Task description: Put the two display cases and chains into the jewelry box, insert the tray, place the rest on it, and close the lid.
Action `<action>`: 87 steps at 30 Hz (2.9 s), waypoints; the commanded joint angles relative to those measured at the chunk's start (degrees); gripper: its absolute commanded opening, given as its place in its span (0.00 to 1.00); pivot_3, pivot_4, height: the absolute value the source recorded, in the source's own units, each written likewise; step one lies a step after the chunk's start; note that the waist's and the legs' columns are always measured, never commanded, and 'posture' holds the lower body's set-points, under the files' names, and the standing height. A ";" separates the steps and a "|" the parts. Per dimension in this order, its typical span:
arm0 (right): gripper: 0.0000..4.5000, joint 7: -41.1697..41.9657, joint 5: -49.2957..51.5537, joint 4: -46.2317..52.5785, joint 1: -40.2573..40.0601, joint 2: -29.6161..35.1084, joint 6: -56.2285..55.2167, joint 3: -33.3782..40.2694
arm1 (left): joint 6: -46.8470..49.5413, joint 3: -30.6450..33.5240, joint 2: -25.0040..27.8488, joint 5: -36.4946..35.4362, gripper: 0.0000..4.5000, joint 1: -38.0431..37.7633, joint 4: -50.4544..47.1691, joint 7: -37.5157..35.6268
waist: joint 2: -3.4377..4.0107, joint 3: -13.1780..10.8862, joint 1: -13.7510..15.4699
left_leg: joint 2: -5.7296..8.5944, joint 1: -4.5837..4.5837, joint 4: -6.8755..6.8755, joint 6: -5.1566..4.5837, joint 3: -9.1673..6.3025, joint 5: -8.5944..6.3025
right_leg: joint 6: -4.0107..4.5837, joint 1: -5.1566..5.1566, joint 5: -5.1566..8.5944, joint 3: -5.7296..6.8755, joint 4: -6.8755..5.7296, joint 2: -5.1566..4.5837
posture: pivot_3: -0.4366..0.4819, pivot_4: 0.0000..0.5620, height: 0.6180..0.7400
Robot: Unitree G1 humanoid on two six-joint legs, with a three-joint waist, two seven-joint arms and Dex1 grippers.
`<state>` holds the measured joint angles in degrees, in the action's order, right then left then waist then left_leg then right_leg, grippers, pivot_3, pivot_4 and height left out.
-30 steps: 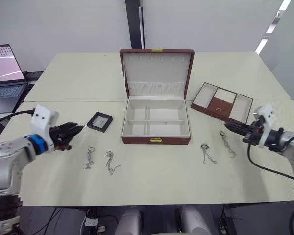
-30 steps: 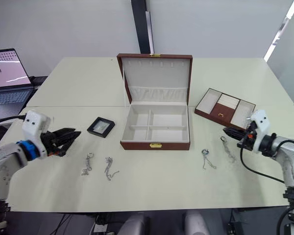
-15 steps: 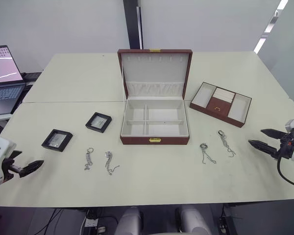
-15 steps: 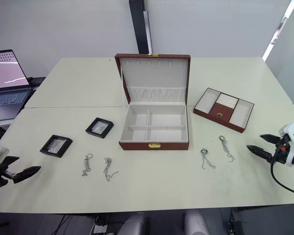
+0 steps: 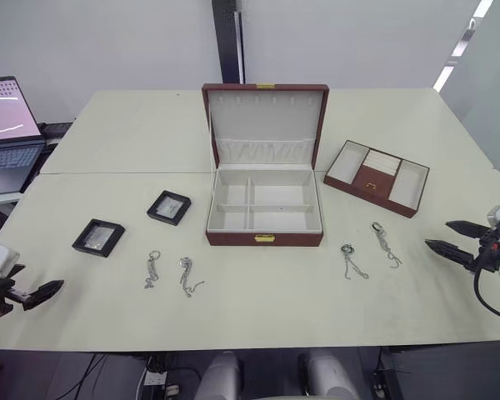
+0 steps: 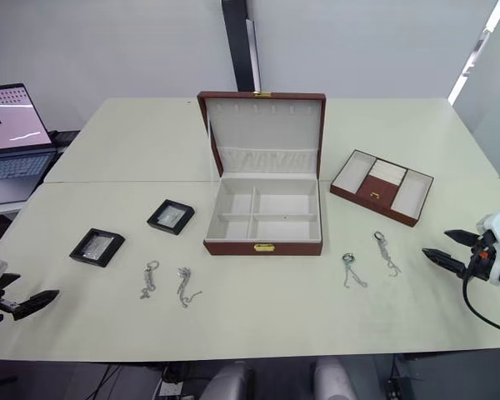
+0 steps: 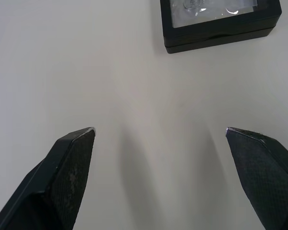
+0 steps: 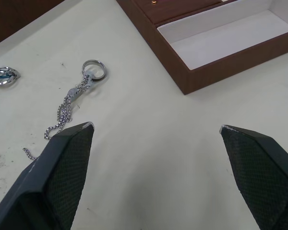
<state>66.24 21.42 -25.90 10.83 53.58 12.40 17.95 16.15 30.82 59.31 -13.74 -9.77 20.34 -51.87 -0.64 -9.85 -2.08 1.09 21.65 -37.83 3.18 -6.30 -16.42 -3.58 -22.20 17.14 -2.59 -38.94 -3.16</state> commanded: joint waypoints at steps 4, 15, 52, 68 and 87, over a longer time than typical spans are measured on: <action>0.99 0.71 0.92 1.28 0.49 1.66 0.47 1.92 | -3.29 -0.81 2.60 2.15 1.00 1.21 1.66 -0.95 | 0.00 0.00 0.00 | 0.00 0.00 0.00 0.00 0.00 0.00 | 0.00 0.00 0.00 -0.01 0.00 0.00 | 0.48 0.27 1.00; 0.99 3.65 9.91 26.36 2.09 -0.87 9.05 -0.88 | -16.15 -17.83 10.96 10.34 1.00 15.64 7.70 -12.91 | 0.08 -0.05 0.05 | 0.01 0.06 0.00 0.00 -0.04 0.00 | 0.00 -0.04 0.00 0.04 -0.03 0.03 | 0.48 0.27 1.00; 1.00 1.42 9.58 46.45 -8.11 -9.57 3.35 -11.32 | -45.63 -45.13 7.59 32.59 0.20 44.25 31.62 -16.45 | 0.05 -0.07 0.07 | 0.06 0.04 -0.12 -0.01 -0.12 0.01 | -0.03 0.01 0.00 0.09 -0.12 0.07 | 0.48 0.27 1.00; 1.00 2.51 10.08 46.25 -9.23 -9.69 2.37 -10.81 | -41.85 -43.62 8.32 29.18 0.00 45.11 29.45 -19.65 | 0.05 -0.07 0.04 | 0.06 0.04 -0.13 -0.01 -0.12 0.01 | -0.03 0.01 0.00 0.09 -0.13 0.07 | 0.48 0.27 1.00; 1.00 -6.61 19.17 54.22 -8.51 -10.18 9.53 -4.96 | -17.03 -41.33 7.38 18.91 0.00 52.88 5.86 -38.30 | -0.11 -0.14 -0.22 | 0.05 0.13 -0.18 -0.01 -0.19 0.01 | -0.03 0.00 0.00 0.15 -0.13 0.09 | 0.48 0.27 1.00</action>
<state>61.07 38.44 25.60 1.99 43.27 20.88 10.96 -3.25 -10.93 66.83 6.01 41.49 28.54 -88.72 -0.74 -9.99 -2.30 1.14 21.78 -38.01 3.17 -6.49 -16.40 -3.61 -22.20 17.14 -2.45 -39.07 -3.07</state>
